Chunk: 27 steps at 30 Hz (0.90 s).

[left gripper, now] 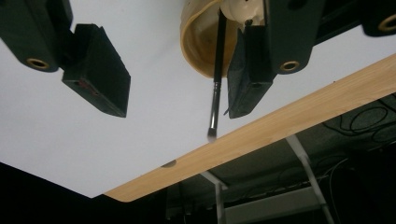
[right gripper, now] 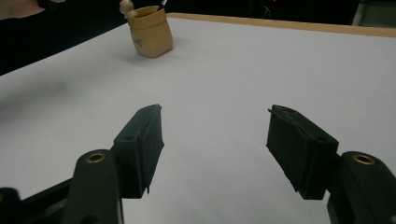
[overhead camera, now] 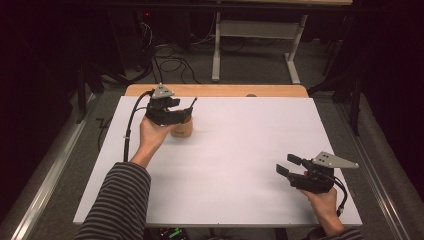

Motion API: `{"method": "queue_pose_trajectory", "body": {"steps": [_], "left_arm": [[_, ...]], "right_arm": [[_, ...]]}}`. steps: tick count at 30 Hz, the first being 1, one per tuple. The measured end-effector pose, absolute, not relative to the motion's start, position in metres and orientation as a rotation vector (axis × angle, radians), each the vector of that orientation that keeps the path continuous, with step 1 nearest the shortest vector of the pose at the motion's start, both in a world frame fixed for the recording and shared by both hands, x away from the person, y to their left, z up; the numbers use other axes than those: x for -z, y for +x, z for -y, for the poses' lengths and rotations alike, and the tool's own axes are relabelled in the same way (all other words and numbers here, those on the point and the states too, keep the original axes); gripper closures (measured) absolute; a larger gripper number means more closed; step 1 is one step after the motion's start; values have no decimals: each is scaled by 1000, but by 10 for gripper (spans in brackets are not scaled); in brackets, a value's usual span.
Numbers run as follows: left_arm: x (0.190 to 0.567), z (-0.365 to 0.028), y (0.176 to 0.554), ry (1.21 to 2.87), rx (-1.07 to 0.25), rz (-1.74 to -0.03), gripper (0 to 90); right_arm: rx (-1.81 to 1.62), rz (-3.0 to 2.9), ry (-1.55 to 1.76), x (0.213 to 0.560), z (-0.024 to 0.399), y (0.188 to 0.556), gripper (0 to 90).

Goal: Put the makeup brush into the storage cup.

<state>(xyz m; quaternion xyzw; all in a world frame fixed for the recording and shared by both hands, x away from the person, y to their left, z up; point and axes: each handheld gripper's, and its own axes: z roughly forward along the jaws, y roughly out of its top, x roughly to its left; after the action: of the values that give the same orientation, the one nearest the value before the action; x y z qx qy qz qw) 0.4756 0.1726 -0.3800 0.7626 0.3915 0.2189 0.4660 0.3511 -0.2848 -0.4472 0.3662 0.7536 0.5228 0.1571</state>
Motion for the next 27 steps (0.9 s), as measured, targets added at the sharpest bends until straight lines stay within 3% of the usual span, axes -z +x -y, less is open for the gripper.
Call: {"method": "queue_pose_trajectory", "body": {"steps": [27], "left_arm": [[371,-192,445,1821,-527,-935,389]], "right_arm": [[-1490,-2156,1044,447,284,351,370]]}}
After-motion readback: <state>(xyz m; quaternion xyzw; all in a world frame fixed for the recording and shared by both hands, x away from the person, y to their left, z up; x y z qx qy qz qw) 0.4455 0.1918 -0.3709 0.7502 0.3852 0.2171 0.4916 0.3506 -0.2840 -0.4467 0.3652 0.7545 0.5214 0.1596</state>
